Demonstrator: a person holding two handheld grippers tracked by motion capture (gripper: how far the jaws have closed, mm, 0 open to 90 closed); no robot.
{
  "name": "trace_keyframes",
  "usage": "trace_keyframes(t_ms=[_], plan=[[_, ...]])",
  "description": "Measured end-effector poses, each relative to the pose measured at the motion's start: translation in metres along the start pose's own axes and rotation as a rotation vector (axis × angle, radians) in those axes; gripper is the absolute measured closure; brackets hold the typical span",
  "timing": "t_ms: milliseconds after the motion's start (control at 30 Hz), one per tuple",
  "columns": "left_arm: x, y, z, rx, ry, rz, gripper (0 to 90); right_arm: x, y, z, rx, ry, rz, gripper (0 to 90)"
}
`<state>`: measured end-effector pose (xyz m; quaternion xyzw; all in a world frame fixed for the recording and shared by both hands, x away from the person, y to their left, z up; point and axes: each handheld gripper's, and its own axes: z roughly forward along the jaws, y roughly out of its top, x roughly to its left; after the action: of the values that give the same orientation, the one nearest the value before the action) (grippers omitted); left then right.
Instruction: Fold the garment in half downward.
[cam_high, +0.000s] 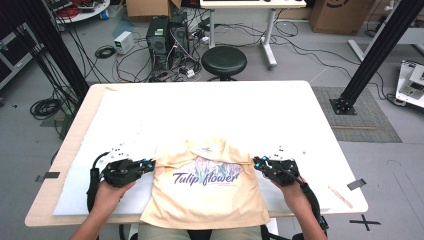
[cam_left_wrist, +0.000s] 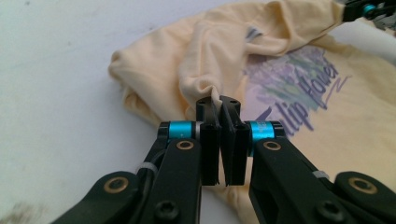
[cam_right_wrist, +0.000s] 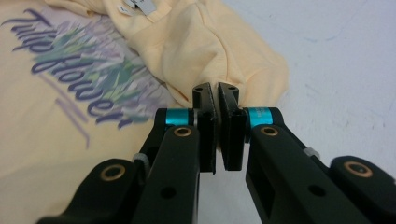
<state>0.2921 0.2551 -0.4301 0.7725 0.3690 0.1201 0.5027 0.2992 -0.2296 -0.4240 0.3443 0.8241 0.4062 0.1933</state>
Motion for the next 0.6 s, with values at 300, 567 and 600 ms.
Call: trace_keyframes(t_ms=[300, 567, 600], plan=[[0.013, 0.006, -0.016, -0.040, -0.083, -0.032, 40.3, 0.000, 0.003, -0.022, -0.066, 0.020, 0.057, 62.8], [0.062, 0.047, 0.023, -0.044, 0.038, -0.157, 35.7, -0.040, 0.041, 0.012, -0.051, -0.094, 0.154, 51.8], [0.067, 0.048, 0.033, -0.016, 0.041, -0.180, 35.7, -0.044, 0.044, 0.022, -0.031, -0.099, 0.158, 51.3]])
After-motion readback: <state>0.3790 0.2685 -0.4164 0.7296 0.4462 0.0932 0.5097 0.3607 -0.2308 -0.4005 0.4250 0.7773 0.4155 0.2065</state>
